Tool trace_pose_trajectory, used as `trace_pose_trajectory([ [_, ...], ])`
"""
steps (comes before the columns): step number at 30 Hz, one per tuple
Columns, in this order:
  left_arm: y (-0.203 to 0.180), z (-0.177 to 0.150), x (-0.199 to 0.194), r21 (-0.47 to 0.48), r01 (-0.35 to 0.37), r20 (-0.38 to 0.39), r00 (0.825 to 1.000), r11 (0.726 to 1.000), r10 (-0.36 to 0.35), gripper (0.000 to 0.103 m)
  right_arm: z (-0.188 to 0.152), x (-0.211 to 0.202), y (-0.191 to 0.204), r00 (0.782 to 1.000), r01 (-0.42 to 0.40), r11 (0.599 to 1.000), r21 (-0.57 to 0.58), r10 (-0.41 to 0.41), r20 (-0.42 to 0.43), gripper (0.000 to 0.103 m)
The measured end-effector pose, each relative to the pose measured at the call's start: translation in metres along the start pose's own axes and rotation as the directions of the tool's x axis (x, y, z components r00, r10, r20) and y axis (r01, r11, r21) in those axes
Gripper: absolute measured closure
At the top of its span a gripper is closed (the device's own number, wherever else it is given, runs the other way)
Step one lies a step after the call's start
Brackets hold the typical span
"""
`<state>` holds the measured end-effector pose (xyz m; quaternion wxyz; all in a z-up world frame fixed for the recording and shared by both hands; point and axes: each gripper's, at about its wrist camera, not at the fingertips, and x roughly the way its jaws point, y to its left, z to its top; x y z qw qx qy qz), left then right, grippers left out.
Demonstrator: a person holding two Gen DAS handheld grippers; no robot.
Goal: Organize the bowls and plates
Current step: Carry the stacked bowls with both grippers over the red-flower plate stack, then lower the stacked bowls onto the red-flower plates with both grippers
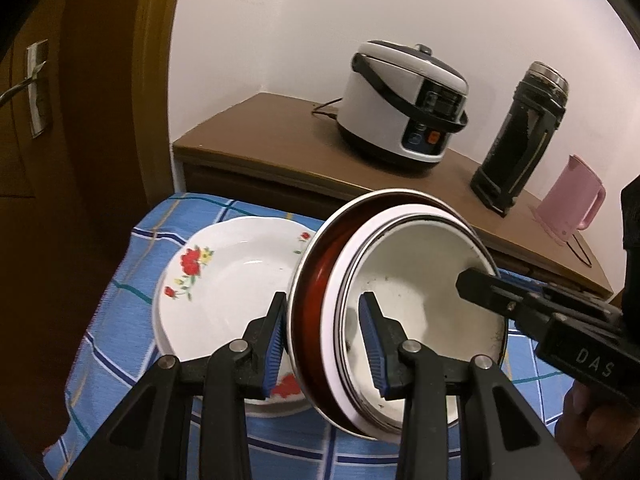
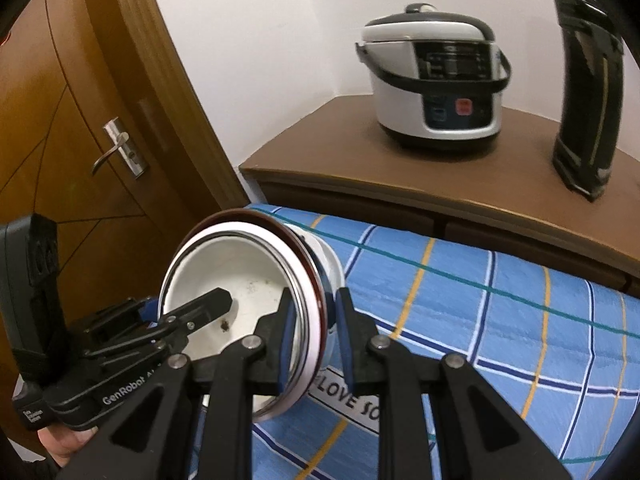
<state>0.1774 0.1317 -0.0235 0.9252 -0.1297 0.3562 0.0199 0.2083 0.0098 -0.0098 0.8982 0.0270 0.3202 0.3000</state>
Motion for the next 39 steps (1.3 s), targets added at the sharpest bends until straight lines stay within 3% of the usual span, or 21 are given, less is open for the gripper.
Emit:
trace_pose_trajectory([
  [17, 0.039, 0.006, 0.006, -0.052, -0.073, -0.025, 0.997, 0.996, 0.072, 0.065, 0.021, 0.039, 0.027, 0.998, -0.046, 0.998, -0.053, 0.043, -0.054, 0.083],
  [39, 0.051, 0.004, 0.021, -0.066, -0.079, -0.097, 0.993, 0.995, 0.073, 0.065, 0.030, 0.069, 0.032, 0.992, -0.031, 0.997, -0.073, 0.022, -0.128, 0.083],
])
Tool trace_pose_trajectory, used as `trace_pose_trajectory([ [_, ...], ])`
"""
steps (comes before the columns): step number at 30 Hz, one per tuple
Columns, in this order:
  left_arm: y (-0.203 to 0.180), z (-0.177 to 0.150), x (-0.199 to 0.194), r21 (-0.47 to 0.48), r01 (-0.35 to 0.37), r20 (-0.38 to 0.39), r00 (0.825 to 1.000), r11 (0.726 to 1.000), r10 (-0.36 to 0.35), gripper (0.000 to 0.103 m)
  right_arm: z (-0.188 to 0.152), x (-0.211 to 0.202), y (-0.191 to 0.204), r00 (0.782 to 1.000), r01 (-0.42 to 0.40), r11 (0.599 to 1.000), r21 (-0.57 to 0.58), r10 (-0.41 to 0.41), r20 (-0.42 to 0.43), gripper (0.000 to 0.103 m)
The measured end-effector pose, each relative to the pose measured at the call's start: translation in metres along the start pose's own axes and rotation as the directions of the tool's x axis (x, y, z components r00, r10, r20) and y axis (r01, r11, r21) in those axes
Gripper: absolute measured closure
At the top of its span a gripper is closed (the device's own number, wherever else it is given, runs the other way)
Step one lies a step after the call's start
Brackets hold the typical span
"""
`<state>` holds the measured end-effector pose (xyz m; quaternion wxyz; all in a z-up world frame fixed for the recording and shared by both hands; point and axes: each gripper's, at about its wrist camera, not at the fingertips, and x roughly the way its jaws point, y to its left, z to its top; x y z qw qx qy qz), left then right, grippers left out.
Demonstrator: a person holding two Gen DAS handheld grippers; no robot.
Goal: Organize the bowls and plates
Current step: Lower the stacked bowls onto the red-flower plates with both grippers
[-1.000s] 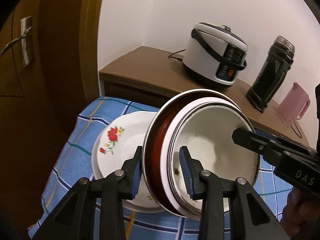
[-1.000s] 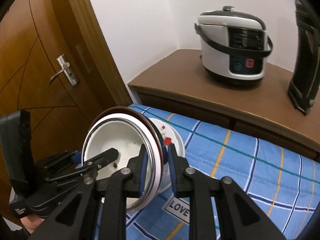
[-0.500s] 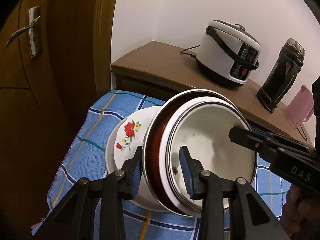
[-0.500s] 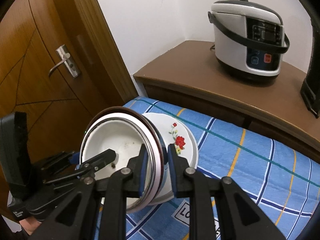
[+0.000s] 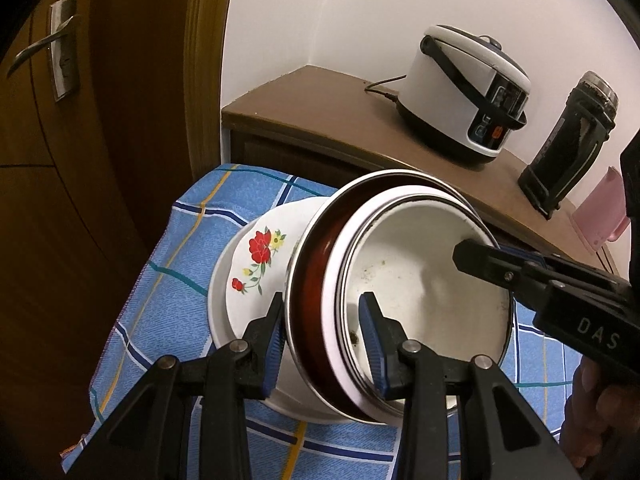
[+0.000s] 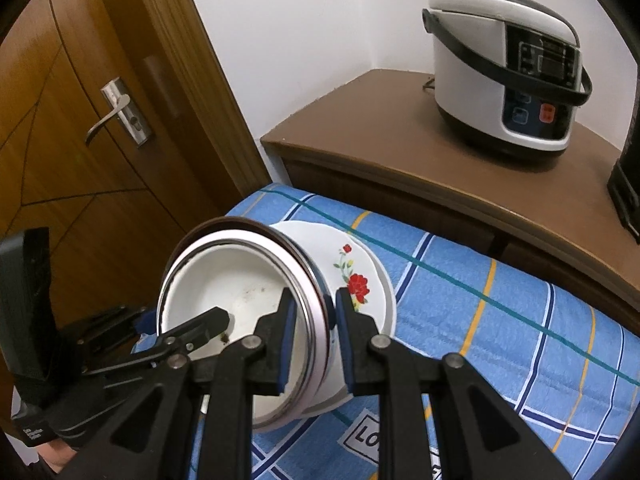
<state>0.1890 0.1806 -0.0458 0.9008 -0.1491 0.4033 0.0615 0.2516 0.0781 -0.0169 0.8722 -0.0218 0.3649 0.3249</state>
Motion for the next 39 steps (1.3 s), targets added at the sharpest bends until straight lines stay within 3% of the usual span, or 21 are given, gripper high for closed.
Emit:
trace_pose_trajectory([
  [17, 0.005, 0.003, 0.019, -0.007, 0.002, -0.102, 0.995, 1.000, -0.003, 0.065, 0.017, 0.027, -0.005, 0.994, -0.015, 1.000, -0.014, 0.013, -0.112, 0.080],
  [27, 0.004, 0.008, 0.027, 0.008, 0.007, -0.116, 0.993, 1.000, -0.006, 0.064, 0.024, 0.037, -0.005, 0.991, 0.004, 1.000, -0.024, -0.007, -0.135, 0.077],
  [34, 0.009, 0.016, 0.034, -0.007, 0.053, -0.131, 0.990, 0.999, -0.054, 0.059, 0.028, 0.049, -0.016, 0.987, 0.008, 1.000, -0.002, -0.008, -0.159, 0.077],
  [39, 0.002, 0.012, 0.033, 0.032, 0.026, -0.115, 0.993, 0.999, -0.022, 0.056, 0.029, 0.050, -0.015, 0.984, 0.004, 1.000, -0.016, -0.007, -0.177, 0.077],
])
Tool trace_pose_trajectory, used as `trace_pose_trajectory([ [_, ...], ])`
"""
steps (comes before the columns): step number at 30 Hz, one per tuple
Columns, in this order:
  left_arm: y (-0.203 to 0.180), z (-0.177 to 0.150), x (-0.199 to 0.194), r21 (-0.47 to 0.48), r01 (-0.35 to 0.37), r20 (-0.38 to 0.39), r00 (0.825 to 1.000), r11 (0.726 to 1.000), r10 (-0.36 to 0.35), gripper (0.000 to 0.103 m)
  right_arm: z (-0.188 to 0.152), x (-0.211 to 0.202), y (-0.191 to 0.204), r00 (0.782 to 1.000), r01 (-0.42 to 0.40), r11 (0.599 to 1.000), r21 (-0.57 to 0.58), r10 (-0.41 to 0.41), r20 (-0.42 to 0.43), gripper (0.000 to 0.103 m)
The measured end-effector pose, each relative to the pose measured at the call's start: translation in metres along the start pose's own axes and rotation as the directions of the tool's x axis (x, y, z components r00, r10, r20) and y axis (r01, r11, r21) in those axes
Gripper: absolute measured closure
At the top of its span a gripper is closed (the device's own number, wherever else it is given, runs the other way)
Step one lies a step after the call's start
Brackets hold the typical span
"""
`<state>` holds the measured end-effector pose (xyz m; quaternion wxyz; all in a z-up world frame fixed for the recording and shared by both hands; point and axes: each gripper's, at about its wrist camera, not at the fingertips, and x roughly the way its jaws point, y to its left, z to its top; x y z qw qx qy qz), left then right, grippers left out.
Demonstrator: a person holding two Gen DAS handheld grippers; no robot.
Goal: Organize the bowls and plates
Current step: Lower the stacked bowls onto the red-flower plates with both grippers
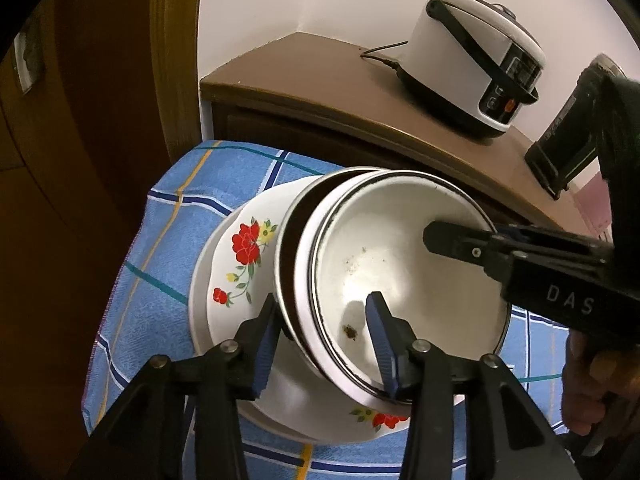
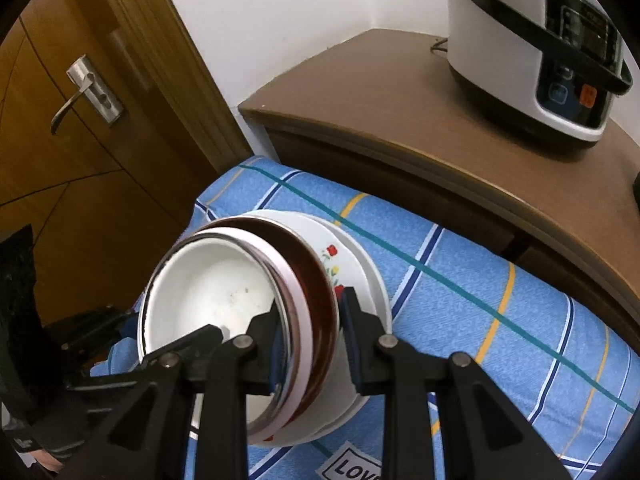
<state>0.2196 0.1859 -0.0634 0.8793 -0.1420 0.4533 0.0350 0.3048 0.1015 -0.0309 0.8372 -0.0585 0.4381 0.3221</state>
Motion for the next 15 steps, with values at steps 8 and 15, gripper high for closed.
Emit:
trace_pose_trajectory([
  [8, -0.001, -0.006, -0.001, 0.014, -0.006, -0.006, 1.000, 1.000, 0.006, 0.056, -0.006, -0.003, 0.003, 0.999, -0.007, 0.999, -0.040, 0.006, -0.035, 0.077],
  [15, -0.002, -0.008, 0.002, 0.022, -0.010, 0.030, 1.000, 1.000, 0.009, 0.055, -0.013, 0.001, 0.006, 0.999, 0.023, 0.998, -0.056, -0.022, 0.023, 0.078],
])
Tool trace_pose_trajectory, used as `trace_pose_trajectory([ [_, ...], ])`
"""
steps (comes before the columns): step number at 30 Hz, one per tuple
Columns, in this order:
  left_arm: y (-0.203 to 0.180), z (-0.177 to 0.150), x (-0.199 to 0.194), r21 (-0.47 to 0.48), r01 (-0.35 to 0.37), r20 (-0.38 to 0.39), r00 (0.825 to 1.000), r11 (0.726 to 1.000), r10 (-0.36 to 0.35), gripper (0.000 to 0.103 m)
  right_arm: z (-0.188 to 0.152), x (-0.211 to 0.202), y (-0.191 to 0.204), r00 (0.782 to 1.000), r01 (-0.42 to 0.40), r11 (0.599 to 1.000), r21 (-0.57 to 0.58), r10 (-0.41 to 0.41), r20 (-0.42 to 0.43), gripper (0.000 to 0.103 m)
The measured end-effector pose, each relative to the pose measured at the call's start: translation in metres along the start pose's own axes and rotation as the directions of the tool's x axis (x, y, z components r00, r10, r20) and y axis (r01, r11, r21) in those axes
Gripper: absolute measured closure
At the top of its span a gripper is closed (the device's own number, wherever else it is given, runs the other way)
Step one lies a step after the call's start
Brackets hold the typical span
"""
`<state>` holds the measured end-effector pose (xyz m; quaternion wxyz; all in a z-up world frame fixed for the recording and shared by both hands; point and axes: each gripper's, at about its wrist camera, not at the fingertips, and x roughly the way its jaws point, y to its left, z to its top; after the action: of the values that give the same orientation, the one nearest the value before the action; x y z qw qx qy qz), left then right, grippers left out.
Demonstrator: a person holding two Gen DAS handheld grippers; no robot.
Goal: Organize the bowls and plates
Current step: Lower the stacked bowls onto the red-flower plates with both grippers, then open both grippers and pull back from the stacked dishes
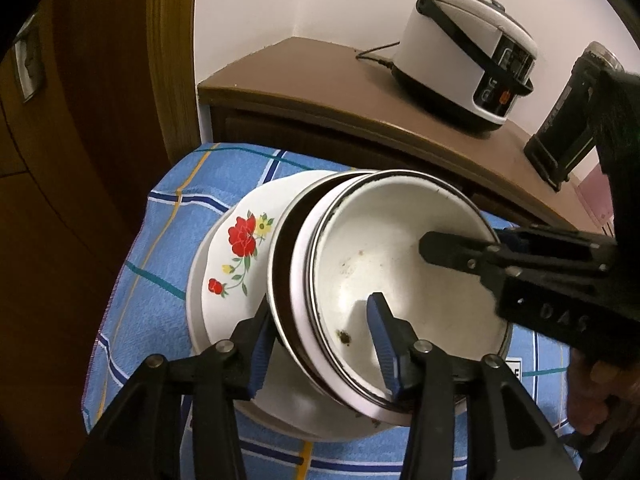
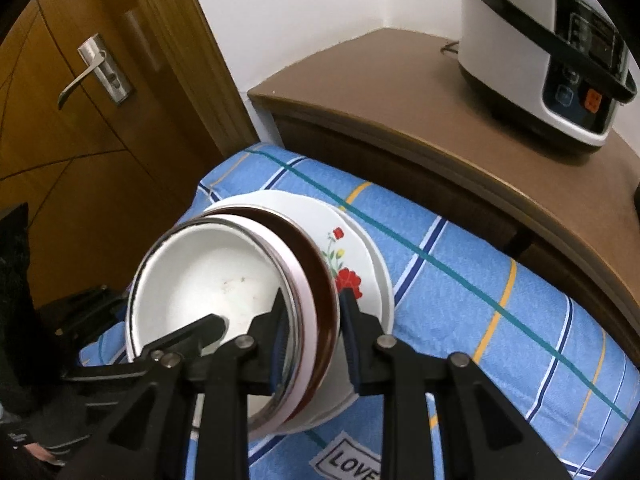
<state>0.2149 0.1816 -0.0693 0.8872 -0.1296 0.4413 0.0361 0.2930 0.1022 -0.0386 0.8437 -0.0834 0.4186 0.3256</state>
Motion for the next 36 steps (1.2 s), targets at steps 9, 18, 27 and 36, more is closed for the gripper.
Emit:
trace_pose_trajectory([
  [9, -0.006, -0.001, -0.016, 0.017, -0.084, 0.119, 0.990, 0.996, 0.081, 0.040, -0.014, -0.032, 0.000, 0.980, 0.018, 1.000, 0.002, -0.018, 0.199, 0.039],
  [18, -0.023, -0.007, -0.055, 0.034, -0.103, 0.280, 0.956, 0.994, 0.089, 0.035, -0.048, -0.096, 0.005, 0.898, 0.149, 0.989, 0.018, -0.143, 0.415, 0.031],
  [27, -0.056, -0.019, -0.071, 0.093, -0.081, 0.345, 0.937, 0.992, 0.044, 0.034, -0.080, -0.138, -0.004, 0.823, 0.201, 0.978, 0.050, -0.196, 0.533, 0.025],
  [36, -0.093, -0.031, -0.075, 0.135, -0.051, 0.382, 0.924, 0.990, -0.004, 0.030, -0.108, -0.160, -0.024, 0.793, 0.236, 0.967, 0.099, -0.250, 0.555, 0.022],
])
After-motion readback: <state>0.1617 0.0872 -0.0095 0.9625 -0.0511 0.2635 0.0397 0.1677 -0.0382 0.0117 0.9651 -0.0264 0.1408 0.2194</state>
